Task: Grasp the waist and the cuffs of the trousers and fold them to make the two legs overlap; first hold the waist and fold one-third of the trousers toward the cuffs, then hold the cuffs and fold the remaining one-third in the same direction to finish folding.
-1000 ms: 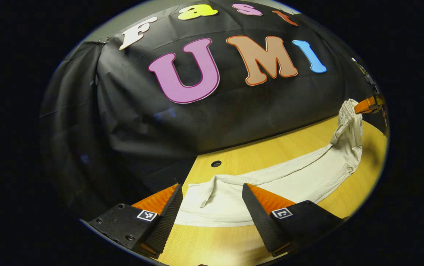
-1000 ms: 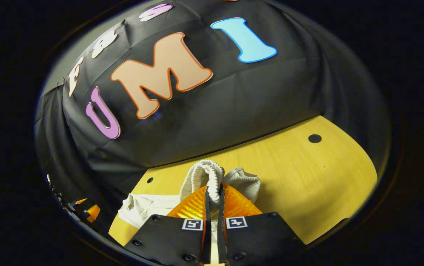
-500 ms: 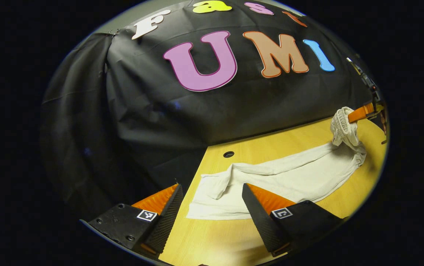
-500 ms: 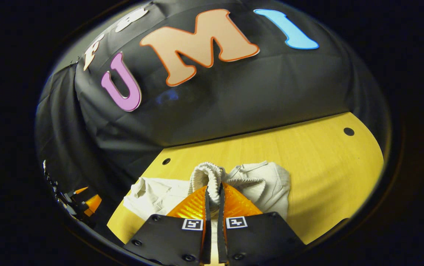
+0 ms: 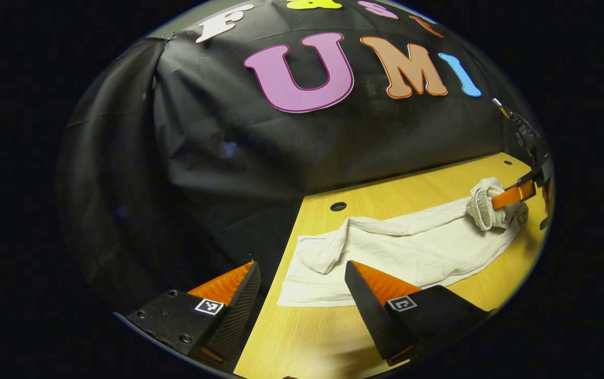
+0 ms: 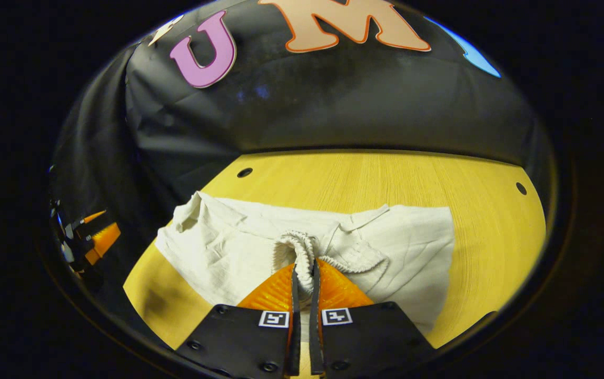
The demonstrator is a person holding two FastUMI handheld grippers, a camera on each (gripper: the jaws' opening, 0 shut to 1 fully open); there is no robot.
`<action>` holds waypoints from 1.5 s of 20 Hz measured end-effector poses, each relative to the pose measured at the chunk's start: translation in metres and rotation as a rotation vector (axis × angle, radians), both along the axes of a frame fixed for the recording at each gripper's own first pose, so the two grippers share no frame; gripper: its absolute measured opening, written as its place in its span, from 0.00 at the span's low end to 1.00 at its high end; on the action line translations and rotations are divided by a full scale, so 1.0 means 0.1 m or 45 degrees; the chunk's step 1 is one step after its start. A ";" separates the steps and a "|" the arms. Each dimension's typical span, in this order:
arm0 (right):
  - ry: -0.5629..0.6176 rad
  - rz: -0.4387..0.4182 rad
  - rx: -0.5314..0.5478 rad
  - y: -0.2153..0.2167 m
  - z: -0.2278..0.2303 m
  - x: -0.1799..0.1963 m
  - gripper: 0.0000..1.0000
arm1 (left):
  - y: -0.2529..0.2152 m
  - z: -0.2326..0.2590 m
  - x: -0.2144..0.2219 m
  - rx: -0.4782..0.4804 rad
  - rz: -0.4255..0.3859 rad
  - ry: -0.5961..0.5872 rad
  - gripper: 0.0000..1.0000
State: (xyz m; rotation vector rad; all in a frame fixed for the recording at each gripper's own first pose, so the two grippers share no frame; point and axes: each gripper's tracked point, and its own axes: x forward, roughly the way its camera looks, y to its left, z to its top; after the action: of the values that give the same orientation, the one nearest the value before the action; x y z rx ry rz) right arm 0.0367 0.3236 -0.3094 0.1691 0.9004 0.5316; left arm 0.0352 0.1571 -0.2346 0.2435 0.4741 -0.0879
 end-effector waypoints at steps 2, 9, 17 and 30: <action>0.042 0.029 0.002 0.01 0.08 0.03 0.19 | 0.04 -0.05 0.05 -0.008 -0.010 0.008 0.96; -0.012 0.099 0.089 -0.36 0.57 0.07 0.92 | 0.05 -0.30 0.22 -0.069 -0.031 0.061 0.96; -0.047 -0.126 0.118 -1.08 0.92 0.02 0.96 | 0.01 -0.75 0.64 -0.223 -0.030 0.163 0.96; -0.019 -0.240 0.012 -1.60 0.82 -0.17 0.92 | 0.24 -1.66 0.80 -0.298 0.054 0.432 0.97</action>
State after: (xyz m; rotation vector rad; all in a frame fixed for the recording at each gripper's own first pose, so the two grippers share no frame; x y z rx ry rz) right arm 0.0197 0.1640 -0.2269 0.2559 0.8577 0.3616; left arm 0.1155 0.1809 -0.4004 -0.0137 0.8000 -0.1435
